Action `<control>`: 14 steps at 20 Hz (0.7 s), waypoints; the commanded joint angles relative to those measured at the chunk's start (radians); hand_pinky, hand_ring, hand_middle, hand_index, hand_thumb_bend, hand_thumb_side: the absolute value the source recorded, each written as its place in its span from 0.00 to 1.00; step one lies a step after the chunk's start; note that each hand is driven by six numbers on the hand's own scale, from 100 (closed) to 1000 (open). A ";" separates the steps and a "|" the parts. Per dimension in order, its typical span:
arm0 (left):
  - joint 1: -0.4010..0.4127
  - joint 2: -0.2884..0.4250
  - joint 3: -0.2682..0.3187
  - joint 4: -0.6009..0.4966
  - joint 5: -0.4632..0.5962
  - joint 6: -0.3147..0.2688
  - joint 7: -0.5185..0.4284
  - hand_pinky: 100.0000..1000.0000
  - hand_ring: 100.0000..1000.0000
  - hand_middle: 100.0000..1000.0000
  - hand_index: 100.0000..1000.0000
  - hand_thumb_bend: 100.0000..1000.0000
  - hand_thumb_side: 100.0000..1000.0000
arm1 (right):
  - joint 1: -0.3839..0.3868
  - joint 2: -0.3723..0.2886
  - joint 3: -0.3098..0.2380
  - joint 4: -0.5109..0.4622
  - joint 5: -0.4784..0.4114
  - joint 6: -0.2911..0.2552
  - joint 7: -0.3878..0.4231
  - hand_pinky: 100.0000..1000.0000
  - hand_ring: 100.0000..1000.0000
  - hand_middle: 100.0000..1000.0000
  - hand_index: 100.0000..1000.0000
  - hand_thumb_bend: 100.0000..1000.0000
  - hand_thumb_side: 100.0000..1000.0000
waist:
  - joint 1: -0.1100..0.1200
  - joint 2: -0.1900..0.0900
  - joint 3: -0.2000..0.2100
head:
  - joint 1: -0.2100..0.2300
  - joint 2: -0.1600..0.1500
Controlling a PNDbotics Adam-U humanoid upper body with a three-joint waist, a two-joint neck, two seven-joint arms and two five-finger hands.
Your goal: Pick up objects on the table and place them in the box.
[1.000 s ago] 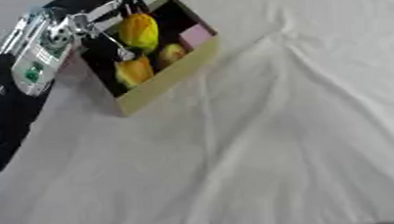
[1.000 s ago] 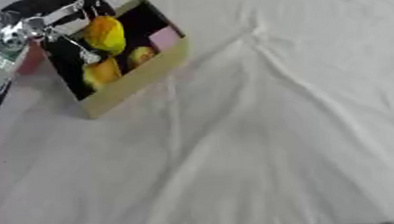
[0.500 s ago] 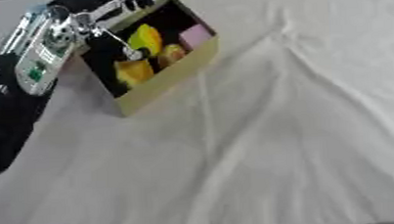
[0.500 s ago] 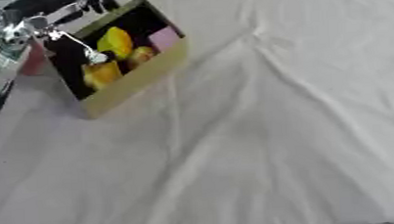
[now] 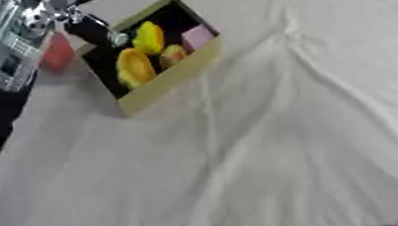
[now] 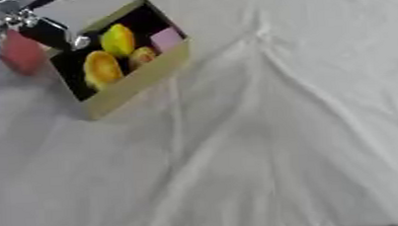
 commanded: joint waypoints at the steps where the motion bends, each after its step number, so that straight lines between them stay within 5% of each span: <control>1: 0.009 0.110 0.028 -0.019 0.000 0.007 -0.036 0.79 0.78 0.73 0.86 0.49 0.00 | -0.001 -0.037 -0.017 -0.015 0.003 0.000 -0.006 0.85 0.78 0.67 0.80 0.00 0.48 | 0.000 -0.021 0.001 | -0.006 -0.006; 8: 0.062 0.216 0.047 0.027 -0.012 -0.034 -0.111 0.84 0.84 0.80 0.88 0.63 0.00 | 0.008 -0.039 -0.019 -0.015 0.010 0.002 -0.010 0.85 0.78 0.67 0.80 0.00 0.49 | 0.003 -0.018 0.002 | 0.002 0.000; 14: 0.068 0.237 0.061 0.051 -0.006 -0.073 -0.139 0.84 0.83 0.79 0.88 0.64 0.00 | 0.004 -0.040 -0.017 -0.015 0.012 0.011 -0.009 0.86 0.78 0.67 0.80 0.00 0.49 | 0.002 -0.014 0.000 | 0.006 -0.004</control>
